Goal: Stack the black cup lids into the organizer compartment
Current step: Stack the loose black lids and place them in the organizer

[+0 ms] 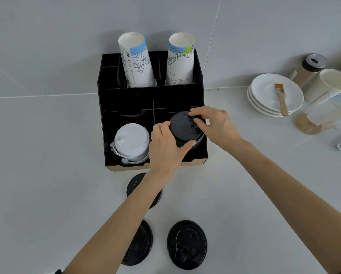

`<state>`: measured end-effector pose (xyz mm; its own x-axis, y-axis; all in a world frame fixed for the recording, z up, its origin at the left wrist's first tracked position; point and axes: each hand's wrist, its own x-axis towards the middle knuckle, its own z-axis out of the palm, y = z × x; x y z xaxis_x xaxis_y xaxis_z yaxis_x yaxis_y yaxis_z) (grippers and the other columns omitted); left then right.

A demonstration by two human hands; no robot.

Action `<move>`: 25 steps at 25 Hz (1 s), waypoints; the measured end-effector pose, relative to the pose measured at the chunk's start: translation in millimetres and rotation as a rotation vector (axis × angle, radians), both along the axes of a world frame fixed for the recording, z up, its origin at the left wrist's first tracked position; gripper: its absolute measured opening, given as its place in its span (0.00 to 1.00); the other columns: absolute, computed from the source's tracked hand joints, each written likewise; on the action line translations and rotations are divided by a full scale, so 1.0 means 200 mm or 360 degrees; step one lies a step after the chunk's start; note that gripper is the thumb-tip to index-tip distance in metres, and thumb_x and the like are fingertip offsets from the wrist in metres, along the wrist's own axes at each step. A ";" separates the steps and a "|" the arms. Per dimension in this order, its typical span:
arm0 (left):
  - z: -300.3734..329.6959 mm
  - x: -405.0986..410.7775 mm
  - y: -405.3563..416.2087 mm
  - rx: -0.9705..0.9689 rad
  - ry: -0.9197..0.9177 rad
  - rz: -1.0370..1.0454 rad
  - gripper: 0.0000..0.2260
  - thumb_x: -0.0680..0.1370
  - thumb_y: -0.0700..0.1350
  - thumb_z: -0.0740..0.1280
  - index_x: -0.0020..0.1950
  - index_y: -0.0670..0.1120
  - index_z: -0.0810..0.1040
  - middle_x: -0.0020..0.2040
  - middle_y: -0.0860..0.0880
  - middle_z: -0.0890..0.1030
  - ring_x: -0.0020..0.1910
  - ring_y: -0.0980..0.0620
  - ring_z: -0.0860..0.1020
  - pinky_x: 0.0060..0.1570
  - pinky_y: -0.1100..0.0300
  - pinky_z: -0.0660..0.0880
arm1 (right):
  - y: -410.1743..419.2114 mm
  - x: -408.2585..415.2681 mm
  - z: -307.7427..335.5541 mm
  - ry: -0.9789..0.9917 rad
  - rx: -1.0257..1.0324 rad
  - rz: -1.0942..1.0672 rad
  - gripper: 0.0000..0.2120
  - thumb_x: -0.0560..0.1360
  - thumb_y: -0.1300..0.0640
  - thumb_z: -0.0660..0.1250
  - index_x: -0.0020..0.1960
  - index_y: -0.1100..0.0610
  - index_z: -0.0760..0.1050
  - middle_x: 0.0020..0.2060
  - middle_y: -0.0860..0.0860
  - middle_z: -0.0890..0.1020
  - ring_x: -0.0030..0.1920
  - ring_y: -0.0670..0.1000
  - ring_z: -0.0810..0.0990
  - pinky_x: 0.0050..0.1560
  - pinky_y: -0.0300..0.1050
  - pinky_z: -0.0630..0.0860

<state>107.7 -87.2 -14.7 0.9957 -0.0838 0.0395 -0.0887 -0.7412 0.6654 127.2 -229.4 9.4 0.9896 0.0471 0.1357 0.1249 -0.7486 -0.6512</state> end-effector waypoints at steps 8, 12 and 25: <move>0.01 -0.08 0.13 0.0062 0.0029 -0.0107 0.31 0.70 0.54 0.68 0.67 0.43 0.60 0.65 0.42 0.67 0.62 0.43 0.67 0.59 0.47 0.68 | -0.01 -0.15 0.05 -0.0073 0.0041 -0.0032 0.12 0.75 0.63 0.60 0.58 0.57 0.73 0.57 0.54 0.79 0.55 0.49 0.76 0.50 0.16 0.60; 0.00 -0.23 0.23 -0.0106 0.0118 -0.0334 0.25 0.72 0.50 0.67 0.66 0.44 0.64 0.65 0.44 0.68 0.62 0.48 0.68 0.62 0.53 0.67 | 0.01 -0.33 0.05 -0.0053 0.0131 -0.0030 0.13 0.75 0.63 0.60 0.57 0.55 0.73 0.56 0.52 0.79 0.52 0.45 0.75 0.50 0.17 0.62; -0.15 -0.65 0.45 0.0178 0.0567 -0.1001 0.27 0.72 0.50 0.66 0.68 0.53 0.59 0.67 0.51 0.65 0.65 0.53 0.64 0.66 0.56 0.62 | 0.09 -1.00 -0.23 0.0331 0.0105 0.0021 0.13 0.74 0.60 0.62 0.58 0.53 0.72 0.48 0.46 0.74 0.45 0.41 0.74 0.45 0.22 0.67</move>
<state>-22.8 3.3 -43.9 0.7091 -0.6284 -0.3199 -0.3123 -0.6865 0.6566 -72.7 -211.0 -37.0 0.9960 0.0577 -0.0682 -0.0080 -0.7026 -0.7115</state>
